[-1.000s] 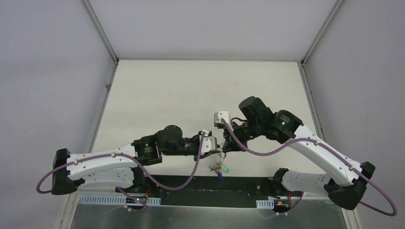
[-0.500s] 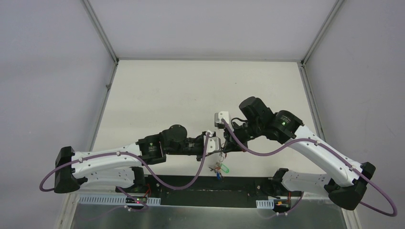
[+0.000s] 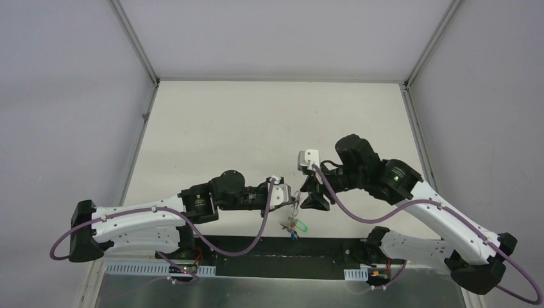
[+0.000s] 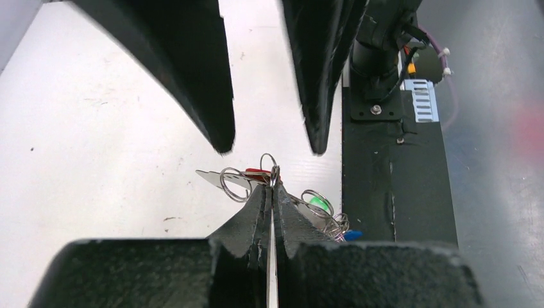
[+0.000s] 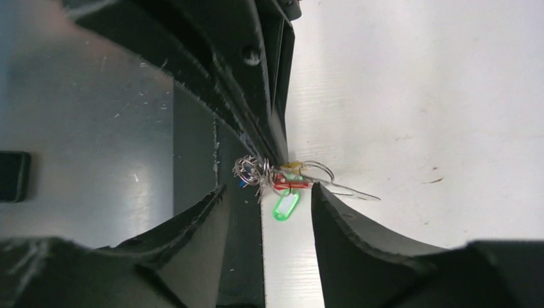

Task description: Put the keys on the keyring

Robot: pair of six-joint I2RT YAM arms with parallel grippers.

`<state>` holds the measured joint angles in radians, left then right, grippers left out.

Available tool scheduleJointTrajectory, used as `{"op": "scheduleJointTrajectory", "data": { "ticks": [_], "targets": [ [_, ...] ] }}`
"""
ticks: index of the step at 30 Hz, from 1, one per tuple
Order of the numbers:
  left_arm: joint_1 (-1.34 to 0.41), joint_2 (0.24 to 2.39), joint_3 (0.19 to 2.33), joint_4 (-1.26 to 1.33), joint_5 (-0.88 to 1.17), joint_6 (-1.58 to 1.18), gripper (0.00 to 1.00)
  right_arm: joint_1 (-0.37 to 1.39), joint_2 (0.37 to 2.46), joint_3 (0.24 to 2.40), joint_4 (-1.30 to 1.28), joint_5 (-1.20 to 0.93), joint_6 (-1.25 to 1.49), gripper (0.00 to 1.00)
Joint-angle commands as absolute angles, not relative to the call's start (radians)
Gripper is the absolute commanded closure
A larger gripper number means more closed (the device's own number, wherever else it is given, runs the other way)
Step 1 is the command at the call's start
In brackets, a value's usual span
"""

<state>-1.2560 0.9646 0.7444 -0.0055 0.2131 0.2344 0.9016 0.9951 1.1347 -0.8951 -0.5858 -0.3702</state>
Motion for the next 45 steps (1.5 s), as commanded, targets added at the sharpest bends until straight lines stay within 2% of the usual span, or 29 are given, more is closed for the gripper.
{"op": "scheduleJointTrajectory", "data": {
  "ticks": [1,9,15,21,25,31,45],
  "targets": [
    [-1.259,0.870,0.675,0.205,0.153,0.187,1.00,0.900,0.891,1.089,-0.735,-0.549,-0.347,0.45],
    [-1.259,0.772,0.520,0.480,0.193,0.212,1.00,0.900,0.795,1.006,-0.623,-0.578,-0.360,0.43],
    [-1.259,0.755,0.476,0.609,0.273,0.234,1.00,0.901,0.749,0.965,-0.522,-0.679,-0.374,0.51],
    [-1.259,0.765,0.492,0.598,0.296,0.236,1.00,0.900,0.742,0.958,-0.482,-0.725,-0.383,0.76],
    [-1.260,0.764,0.498,0.590,0.296,0.237,1.00,0.900,0.755,0.950,-0.483,-0.736,-0.387,0.79],
    [-1.259,0.756,0.503,0.579,0.292,0.241,1.00,0.900,0.776,0.941,-0.501,-0.762,-0.398,1.00],
    [-1.259,0.733,0.493,0.578,0.266,0.246,1.00,0.900,0.776,0.932,-0.580,-0.743,-0.443,1.00]
  ]
}}
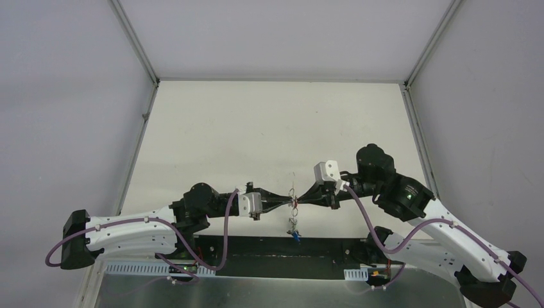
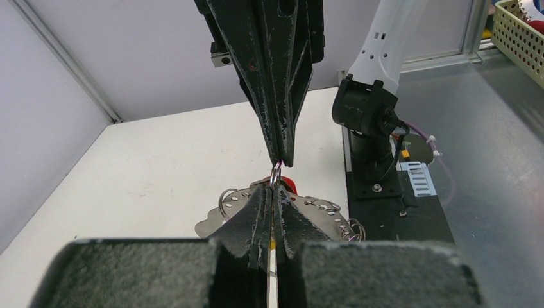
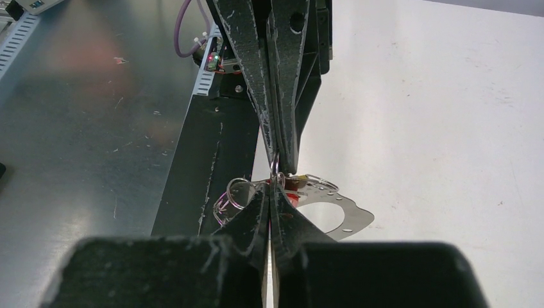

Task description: Put the keys on the keyring

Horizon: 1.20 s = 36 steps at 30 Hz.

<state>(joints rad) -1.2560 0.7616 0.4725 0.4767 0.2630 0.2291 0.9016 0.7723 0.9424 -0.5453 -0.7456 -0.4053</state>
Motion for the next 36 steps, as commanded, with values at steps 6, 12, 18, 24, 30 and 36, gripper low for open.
{"op": "scheduleJointTrajectory", "data": {
  "ticks": [6,12,18,24,30,36],
  "targets": [
    [-1.259,0.731,0.488,0.584,0.262,0.240,1.00,0.900,0.786,0.928,-0.607,-0.732,-0.461,1.00],
    [-1.260,0.735,0.488,0.586,0.258,0.240,1.00,0.901,0.790,0.929,-0.617,-0.734,-0.473,1.00],
    [-1.259,0.744,0.488,0.586,0.255,0.235,1.00,0.900,0.755,0.937,-0.586,-0.719,-0.464,0.62],
    [-1.259,0.751,0.491,0.587,0.259,0.233,1.00,0.900,0.728,0.935,-0.504,-0.717,-0.419,0.64],
    [-1.259,0.755,0.491,0.589,0.259,0.230,1.00,0.900,0.761,0.947,-0.475,-0.753,-0.388,0.71],
    [-1.259,0.752,0.488,0.589,0.259,0.227,1.00,0.902,0.786,0.925,-0.411,-0.750,-0.316,0.70]
  ]
}}
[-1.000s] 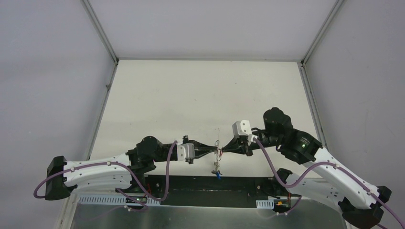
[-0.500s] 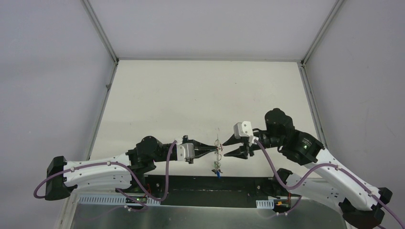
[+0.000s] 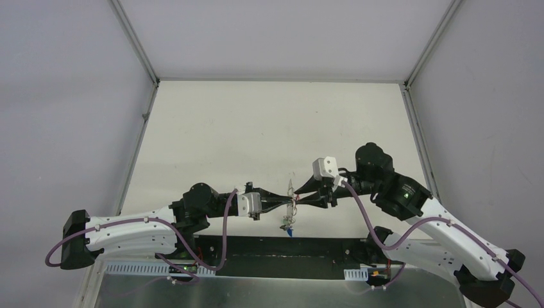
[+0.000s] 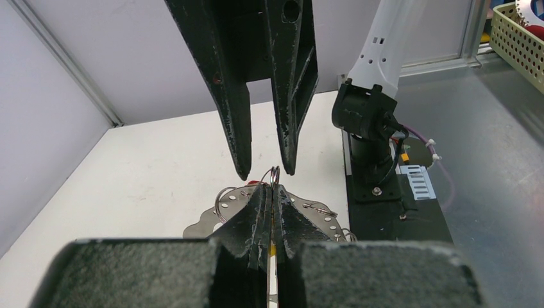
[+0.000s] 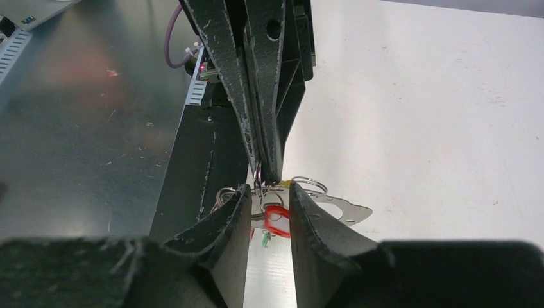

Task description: Put the keys on the keyring

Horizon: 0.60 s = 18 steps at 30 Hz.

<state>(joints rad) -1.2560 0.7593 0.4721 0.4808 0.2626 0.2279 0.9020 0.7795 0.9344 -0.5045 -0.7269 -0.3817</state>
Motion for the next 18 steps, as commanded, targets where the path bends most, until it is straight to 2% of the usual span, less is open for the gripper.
{"op": "scheduleJointTrajectory", "data": {
  "ticks": [1,11,13,15,18],
  "targets": [
    [-1.259,0.752,0.486,0.590,0.259,0.227,1.00,0.902,0.789,0.923,-0.404,-0.745,-0.306,0.70],
    [-1.259,0.748,0.485,0.592,0.258,0.225,1.00,0.902,0.808,0.904,-0.400,-0.741,-0.296,0.83],
    [-1.260,0.749,0.485,0.591,0.258,0.224,1.00,0.903,0.811,0.902,-0.402,-0.742,-0.297,0.89],
    [-1.260,0.748,0.485,0.589,0.258,0.224,1.00,0.903,0.811,0.903,-0.404,-0.740,-0.300,1.00],
    [-1.260,0.744,0.486,0.581,0.255,0.224,1.00,0.903,0.810,0.907,-0.415,-0.729,-0.304,1.00]
  ]
}}
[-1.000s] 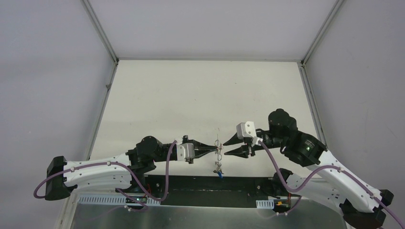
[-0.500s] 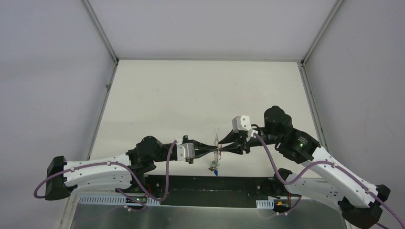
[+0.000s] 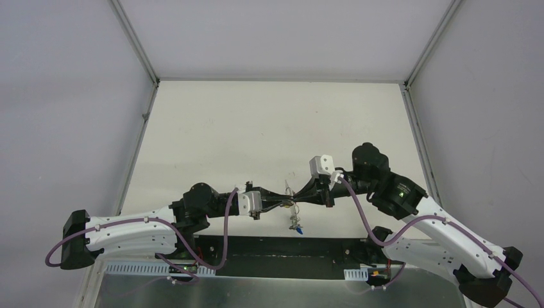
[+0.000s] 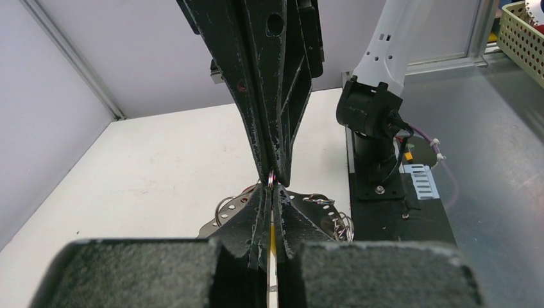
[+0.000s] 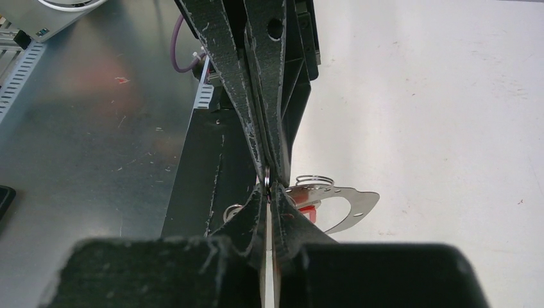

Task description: Put the keys on the keyring

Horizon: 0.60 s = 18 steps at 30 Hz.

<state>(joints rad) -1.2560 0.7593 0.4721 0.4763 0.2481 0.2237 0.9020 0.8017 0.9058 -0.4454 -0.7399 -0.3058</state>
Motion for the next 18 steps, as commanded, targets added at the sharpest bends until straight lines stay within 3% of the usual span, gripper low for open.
{"op": "scheduleJointTrajectory", "data": {
  "ticks": [1,4,11,18],
  "targets": [
    [-1.260,0.742,0.486,0.575,0.254,0.225,1.00,0.903,0.810,0.911,-0.424,-0.724,-0.308,1.00],
    [-1.260,0.729,0.503,0.511,0.249,0.228,0.99,0.904,0.812,0.930,-0.469,-0.697,-0.318,1.00],
    [-1.259,0.685,0.606,0.195,0.215,0.257,0.68,0.904,0.865,1.021,-0.657,-0.602,-0.373,1.00],
    [-1.259,0.759,0.723,-0.017,0.204,0.258,0.64,0.902,0.963,1.109,-0.855,-0.619,-0.441,1.00]
  ]
}}
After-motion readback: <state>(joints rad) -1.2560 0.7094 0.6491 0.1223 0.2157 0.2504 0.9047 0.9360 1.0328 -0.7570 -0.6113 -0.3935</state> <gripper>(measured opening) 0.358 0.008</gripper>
